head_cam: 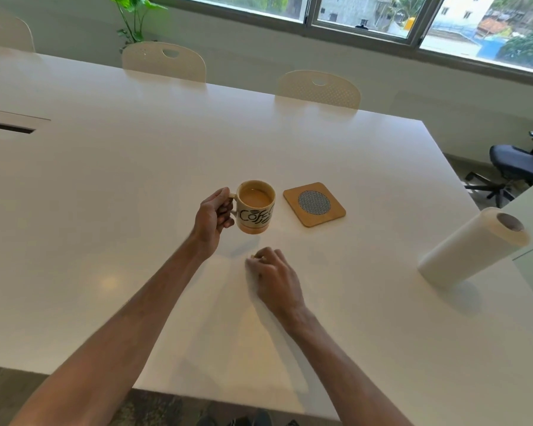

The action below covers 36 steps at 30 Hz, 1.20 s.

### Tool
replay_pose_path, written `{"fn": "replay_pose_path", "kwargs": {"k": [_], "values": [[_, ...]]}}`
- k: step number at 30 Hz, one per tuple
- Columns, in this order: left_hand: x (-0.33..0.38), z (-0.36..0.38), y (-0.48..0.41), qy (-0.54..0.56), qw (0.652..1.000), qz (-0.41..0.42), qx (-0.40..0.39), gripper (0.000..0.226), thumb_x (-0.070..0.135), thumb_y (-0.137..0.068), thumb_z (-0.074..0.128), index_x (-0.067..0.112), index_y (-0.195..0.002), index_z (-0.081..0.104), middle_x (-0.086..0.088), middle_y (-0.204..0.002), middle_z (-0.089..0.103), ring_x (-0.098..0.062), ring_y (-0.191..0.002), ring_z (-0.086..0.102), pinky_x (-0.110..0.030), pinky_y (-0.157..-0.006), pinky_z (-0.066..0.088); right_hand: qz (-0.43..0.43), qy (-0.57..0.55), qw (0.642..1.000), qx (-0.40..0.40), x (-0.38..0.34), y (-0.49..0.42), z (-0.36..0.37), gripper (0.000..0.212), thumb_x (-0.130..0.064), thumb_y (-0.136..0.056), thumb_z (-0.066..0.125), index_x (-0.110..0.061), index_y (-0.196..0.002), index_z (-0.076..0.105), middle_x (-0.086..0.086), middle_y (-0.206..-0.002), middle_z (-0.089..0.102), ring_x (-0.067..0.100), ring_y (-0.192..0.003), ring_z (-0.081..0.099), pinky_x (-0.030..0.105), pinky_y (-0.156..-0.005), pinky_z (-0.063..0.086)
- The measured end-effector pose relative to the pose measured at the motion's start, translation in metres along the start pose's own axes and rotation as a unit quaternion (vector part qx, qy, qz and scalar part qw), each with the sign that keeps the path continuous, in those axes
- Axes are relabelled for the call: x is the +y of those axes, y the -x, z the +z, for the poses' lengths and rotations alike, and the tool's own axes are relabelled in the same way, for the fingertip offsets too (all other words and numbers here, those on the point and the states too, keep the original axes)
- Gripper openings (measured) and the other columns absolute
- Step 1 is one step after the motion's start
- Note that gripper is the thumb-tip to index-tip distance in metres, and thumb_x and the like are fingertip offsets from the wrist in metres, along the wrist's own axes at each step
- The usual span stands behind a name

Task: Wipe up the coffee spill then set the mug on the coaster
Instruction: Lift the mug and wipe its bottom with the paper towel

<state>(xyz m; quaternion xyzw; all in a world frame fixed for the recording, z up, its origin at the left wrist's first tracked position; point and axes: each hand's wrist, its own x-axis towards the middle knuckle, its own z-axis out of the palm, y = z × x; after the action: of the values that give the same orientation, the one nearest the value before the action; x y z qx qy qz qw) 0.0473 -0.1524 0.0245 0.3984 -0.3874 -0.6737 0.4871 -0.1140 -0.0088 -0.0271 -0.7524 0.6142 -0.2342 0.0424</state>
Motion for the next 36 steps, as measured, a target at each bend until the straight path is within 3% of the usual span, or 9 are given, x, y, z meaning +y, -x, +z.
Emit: {"fn": "replay_pose_path", "kwargs": {"k": [4,8,14,18,23,27,32,34,36], "values": [[0.001,0.004,-0.003,-0.01,1.0,-0.001,-0.011,0.041,0.028,-0.114,0.053,0.025,-0.072,0.05,0.008,-0.068,0.035,-0.007,-0.053,0.031,-0.02,-0.051,0.034,-0.034,-0.08,0.996,-0.034,0.009,0.032,-0.012,0.038,0.0,-0.097,0.072,-0.023,-0.125,0.084,-0.005,-0.116,0.072,0.014,-0.107,0.062,0.024,-0.084,0.058],[0.003,0.007,-0.006,-0.011,1.0,0.001,-0.019,0.041,0.029,-0.113,0.053,0.026,-0.072,0.05,0.008,-0.069,0.035,-0.007,-0.054,0.031,-0.02,-0.051,0.034,0.007,-0.146,0.988,-0.051,0.038,0.057,-0.041,0.039,0.004,-0.088,0.078,-0.027,-0.109,0.089,-0.013,-0.104,0.074,0.006,-0.1,0.064,0.017,-0.084,0.053],[0.0,0.011,-0.002,0.003,1.0,-0.004,-0.021,0.04,0.029,-0.11,0.054,0.028,-0.071,0.053,0.008,-0.07,0.035,-0.009,-0.057,0.028,-0.02,-0.051,0.033,0.088,-0.142,0.986,0.013,0.089,0.092,-0.074,0.037,0.0,-0.08,0.086,-0.031,-0.098,0.091,-0.019,-0.101,0.078,0.007,-0.099,0.069,0.031,-0.086,0.058],[-0.003,0.011,0.004,0.009,1.0,-0.004,-0.022,0.04,0.028,-0.11,0.054,0.027,-0.07,0.052,0.009,-0.069,0.036,-0.008,-0.057,0.029,-0.019,-0.051,0.034,0.149,-0.107,0.982,0.054,0.11,0.095,-0.083,0.045,0.011,-0.077,0.084,-0.028,-0.098,0.091,-0.016,-0.099,0.078,0.011,-0.097,0.068,0.037,-0.084,0.059],[-0.006,0.012,0.011,-0.003,1.0,-0.001,-0.024,0.04,0.028,-0.111,0.053,0.027,-0.071,0.051,0.007,-0.07,0.035,-0.008,-0.057,0.029,-0.02,-0.051,0.034,0.138,-0.117,0.98,0.078,0.087,0.098,-0.071,0.032,-0.001,-0.08,0.085,-0.028,-0.094,0.091,-0.016,-0.095,0.077,0.012,-0.092,0.068,0.036,-0.08,0.059],[-0.007,0.012,0.015,-0.002,1.0,0.001,-0.027,0.04,0.029,-0.111,0.053,0.026,-0.072,0.05,0.008,-0.069,0.035,-0.008,-0.057,0.029,-0.02,-0.051,0.034,0.091,-0.166,0.981,0.03,0.055,0.109,-0.062,0.028,-0.003,-0.083,0.089,-0.029,-0.094,0.091,-0.018,-0.096,0.077,0.008,-0.093,0.068,0.031,-0.079,0.058],[-0.006,0.012,0.02,-0.011,0.999,0.001,-0.031,0.041,0.029,-0.112,0.053,0.027,-0.071,0.053,0.008,-0.069,0.035,-0.007,-0.056,0.031,-0.02,-0.051,0.035,0.071,-0.177,0.971,-0.146,0.052,0.116,-0.086,0.015,-0.021,-0.088,0.091,-0.036,-0.093,0.09,-0.022,-0.098,0.073,0.007,-0.097,0.066,0.021,-0.08,0.054],[-0.005,0.013,0.021,-0.014,1.0,0.002,-0.027,0.041,0.028,-0.112,0.053,0.026,-0.072,0.053,0.008,-0.069,0.036,-0.007,-0.057,0.032,-0.02,-0.051,0.034,0.11,-0.174,0.959,-0.195,0.068,0.119,-0.106,0.022,-0.015,-0.081,0.089,-0.036,-0.083,0.089,-0.021,-0.094,0.076,0.006,-0.095,0.07,0.02,-0.082,0.054],[-0.006,0.014,0.022,-0.015,1.0,0.0,-0.025,0.04,0.029,-0.112,0.053,0.026,-0.072,0.054,0.008,-0.069,0.036,-0.007,-0.057,0.032,-0.02,-0.051,0.035,0.155,-0.173,0.952,-0.2,0.089,0.119,-0.125,0.036,0.004,-0.068,0.081,-0.031,-0.073,0.088,-0.015,-0.087,0.08,0.004,-0.087,0.075,0.027,-0.084,0.058]]}}
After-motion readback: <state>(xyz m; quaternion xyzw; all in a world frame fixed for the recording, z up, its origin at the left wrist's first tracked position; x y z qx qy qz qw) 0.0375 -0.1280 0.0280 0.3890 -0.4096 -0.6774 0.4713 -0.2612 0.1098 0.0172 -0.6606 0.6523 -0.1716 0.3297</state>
